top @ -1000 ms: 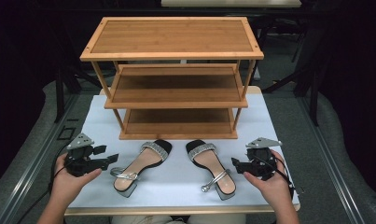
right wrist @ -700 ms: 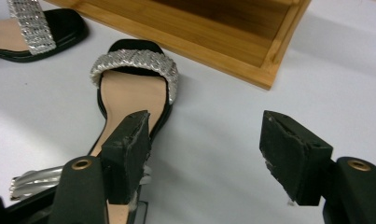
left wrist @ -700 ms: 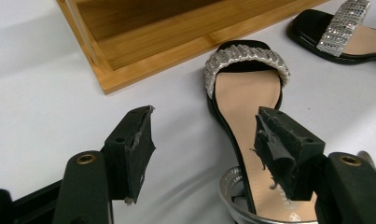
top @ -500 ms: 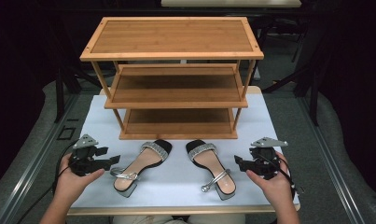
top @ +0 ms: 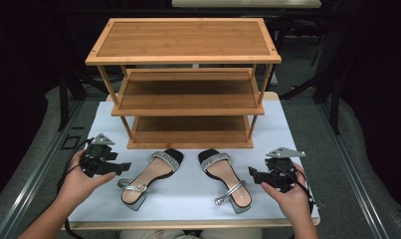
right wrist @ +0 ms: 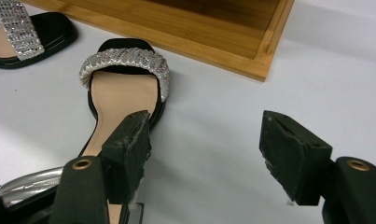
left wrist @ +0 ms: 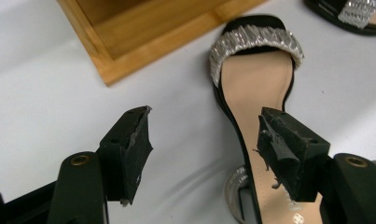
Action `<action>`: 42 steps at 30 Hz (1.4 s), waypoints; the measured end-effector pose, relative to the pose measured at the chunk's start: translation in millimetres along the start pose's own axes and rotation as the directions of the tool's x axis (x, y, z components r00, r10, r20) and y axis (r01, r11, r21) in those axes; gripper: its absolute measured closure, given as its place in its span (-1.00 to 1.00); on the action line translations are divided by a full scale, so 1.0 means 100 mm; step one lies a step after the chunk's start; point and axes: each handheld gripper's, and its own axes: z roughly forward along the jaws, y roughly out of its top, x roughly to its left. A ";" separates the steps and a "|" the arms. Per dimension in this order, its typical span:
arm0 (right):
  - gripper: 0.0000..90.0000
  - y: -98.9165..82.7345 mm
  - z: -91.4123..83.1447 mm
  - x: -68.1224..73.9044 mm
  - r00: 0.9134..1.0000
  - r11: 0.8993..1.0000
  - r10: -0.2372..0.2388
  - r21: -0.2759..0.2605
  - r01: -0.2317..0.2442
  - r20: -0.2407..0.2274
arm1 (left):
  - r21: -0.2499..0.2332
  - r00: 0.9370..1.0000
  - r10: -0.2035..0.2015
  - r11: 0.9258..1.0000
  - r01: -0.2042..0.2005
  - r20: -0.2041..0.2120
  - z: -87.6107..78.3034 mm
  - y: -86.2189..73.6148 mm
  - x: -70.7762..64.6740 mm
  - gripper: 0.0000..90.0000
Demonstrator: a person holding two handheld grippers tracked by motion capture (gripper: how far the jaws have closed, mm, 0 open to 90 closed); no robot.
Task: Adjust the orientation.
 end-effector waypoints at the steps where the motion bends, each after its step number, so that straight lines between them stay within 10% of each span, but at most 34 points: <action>1: -0.26 -0.01 0.01 -0.01 1.000 1.000 0.006 0.004 -0.006 -0.006 | 0.015 1.000 0.001 1.000 -0.001 0.008 0.02 0.01 -0.01 -0.25; 24: -0.26 -0.04 0.10 0.03 1.000 0.999 0.016 0.029 -0.016 -0.020 | 0.106 0.998 0.057 0.993 -0.058 0.012 0.23 0.26 -0.29 -0.41; 42: -0.27 -0.05 0.12 0.03 1.000 0.999 0.024 0.030 -0.024 -0.015 | 0.266 0.995 0.100 0.960 -0.094 -0.011 0.60 0.26 -0.49 -0.42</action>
